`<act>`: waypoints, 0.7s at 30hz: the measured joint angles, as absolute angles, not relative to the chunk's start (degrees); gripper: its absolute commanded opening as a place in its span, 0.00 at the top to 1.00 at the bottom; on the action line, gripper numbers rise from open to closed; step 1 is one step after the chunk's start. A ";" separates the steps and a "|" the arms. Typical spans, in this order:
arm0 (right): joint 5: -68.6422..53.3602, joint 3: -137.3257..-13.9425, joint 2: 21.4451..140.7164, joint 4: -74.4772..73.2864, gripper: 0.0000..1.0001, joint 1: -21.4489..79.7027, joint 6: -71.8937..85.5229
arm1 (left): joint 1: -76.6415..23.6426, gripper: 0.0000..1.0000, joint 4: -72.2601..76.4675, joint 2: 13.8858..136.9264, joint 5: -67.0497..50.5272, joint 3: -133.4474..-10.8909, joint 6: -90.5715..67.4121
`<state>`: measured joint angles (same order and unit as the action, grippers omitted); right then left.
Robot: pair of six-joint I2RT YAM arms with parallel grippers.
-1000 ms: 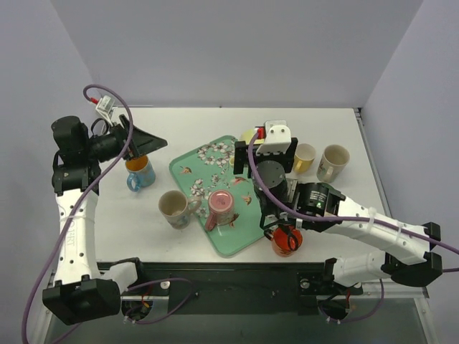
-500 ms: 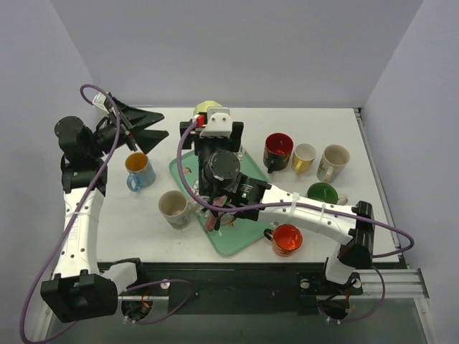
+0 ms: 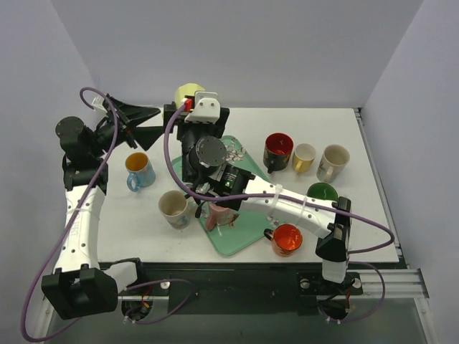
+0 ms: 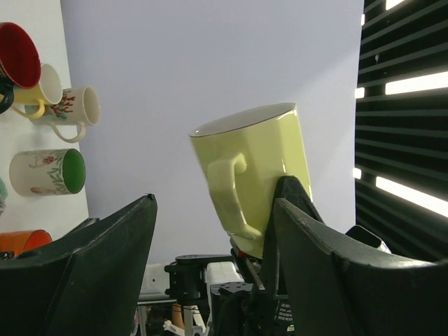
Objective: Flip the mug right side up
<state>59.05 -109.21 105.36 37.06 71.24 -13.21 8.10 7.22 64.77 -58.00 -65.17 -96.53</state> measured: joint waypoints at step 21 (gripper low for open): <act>55.02 -113.34 111.31 34.11 1.00 70.65 -8.93 | 8.58 1.00 18.39 67.02 -55.33 -60.62 -105.82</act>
